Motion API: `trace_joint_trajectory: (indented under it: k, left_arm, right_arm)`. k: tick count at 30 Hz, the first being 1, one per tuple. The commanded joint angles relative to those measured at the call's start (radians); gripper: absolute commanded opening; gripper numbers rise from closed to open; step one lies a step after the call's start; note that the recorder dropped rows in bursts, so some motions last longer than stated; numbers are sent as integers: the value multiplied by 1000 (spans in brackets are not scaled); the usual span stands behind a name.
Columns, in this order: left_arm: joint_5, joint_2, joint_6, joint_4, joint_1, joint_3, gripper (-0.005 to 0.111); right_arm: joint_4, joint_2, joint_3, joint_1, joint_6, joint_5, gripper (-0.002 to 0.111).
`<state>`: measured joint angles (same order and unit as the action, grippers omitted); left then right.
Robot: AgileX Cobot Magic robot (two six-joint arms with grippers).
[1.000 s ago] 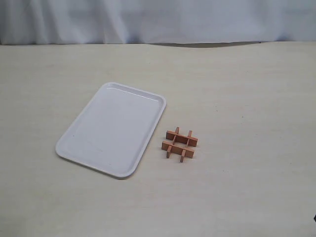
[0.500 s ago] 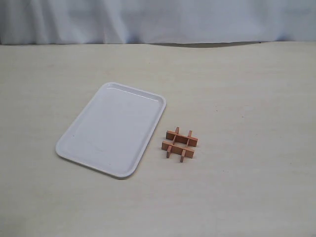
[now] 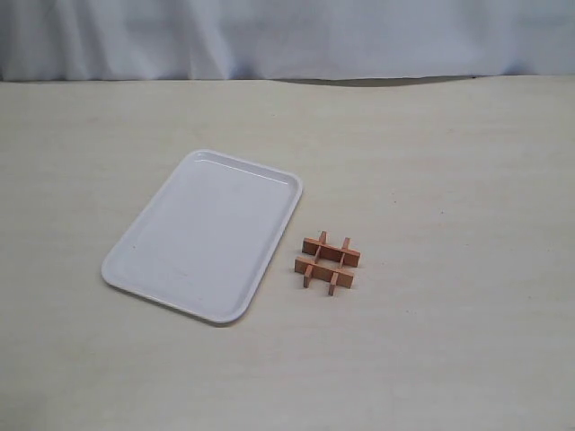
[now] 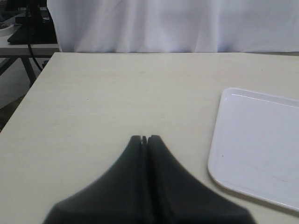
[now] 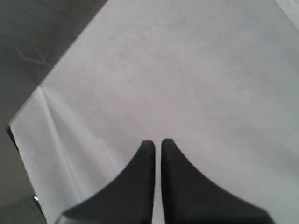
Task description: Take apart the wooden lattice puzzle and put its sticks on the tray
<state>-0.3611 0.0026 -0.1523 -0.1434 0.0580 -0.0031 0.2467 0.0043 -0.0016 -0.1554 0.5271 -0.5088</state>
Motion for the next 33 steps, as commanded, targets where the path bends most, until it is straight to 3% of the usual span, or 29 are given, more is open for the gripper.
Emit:
trace_joint_trajectory:
  k: [1,8,15,19,25,33]
  left_arm:
    - [6,-3,1,-2,8,3,0]
    - [6,-3,1,-2,8,3,0]
    - [6,-3,1,-2,8,3,0]
    - [6,-3,1,-2,8,3,0]
    - [6,-3,1,-2,8,3,0]
    - [6,-3,1,-2,8,3,0]
  right_arm:
    - [-16,33,-42,-4,57,-101,5]
    - [-131,334,-350,-4,-113,95,5]
    - [-537,703,-682,-4,-157,540,5]
    - [-645,894,-798,-4,-189,778,5]
    - [-632,1139,-873,5,-299,967,5]
    - [-408,1470,-1014,196,-686,1241,5]
